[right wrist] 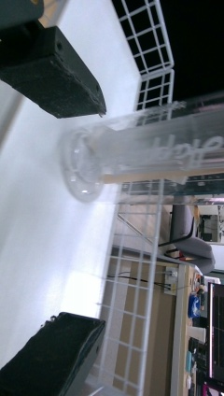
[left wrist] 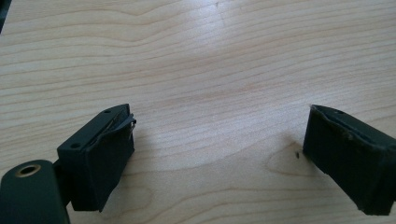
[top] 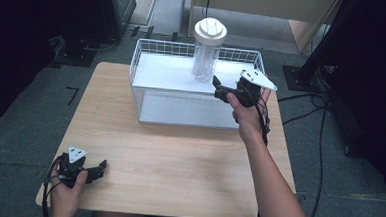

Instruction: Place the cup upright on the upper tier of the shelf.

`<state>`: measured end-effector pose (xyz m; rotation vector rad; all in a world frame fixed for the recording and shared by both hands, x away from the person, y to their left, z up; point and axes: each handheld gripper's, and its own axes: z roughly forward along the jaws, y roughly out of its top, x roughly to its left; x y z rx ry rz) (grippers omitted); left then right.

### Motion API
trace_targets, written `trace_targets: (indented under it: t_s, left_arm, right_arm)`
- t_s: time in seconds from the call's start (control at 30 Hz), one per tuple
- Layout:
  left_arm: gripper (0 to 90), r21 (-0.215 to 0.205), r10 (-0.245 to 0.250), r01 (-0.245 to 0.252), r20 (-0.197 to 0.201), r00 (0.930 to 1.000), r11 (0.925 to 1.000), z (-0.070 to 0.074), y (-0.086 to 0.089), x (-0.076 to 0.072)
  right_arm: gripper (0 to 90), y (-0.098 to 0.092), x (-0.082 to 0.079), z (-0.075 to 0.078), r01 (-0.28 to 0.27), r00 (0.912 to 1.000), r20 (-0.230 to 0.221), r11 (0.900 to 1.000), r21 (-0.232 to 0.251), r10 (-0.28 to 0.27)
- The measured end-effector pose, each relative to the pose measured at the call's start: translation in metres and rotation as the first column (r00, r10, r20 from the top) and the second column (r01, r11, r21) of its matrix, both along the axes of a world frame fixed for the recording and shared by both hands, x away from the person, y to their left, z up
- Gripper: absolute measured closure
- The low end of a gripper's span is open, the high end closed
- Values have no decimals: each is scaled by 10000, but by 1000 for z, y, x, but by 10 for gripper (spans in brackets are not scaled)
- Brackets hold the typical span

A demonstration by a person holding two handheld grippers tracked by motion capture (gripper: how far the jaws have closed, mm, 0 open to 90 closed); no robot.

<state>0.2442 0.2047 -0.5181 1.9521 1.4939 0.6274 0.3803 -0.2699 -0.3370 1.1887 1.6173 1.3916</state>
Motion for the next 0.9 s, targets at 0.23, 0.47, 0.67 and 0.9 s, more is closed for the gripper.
trace_targets:
  t_s: [0.23,0.47,0.67,0.9]
  left_arm:
    - [93,29,-14,14,2,10000,10000,0,0,0]
    - [93,22,-10,10,7,10000,10000,0,0,0]
    - [93,10,-7,7,-6,10000,10000,0,0,0]
    - [93,6,1,-1,1,10000,10000,0,0,0]
  right_arm:
    - [4,-11,-24,-19,-32,10000,20,9998,-217,32]
    - [4,-18,-45,-42,-88,10000,-35,9992,-387,86]
    - [4,-24,-57,-62,-91,9995,-317,9991,-405,78]
    - [4,-37,-73,-84,23,9983,-582,9996,-285,-39]
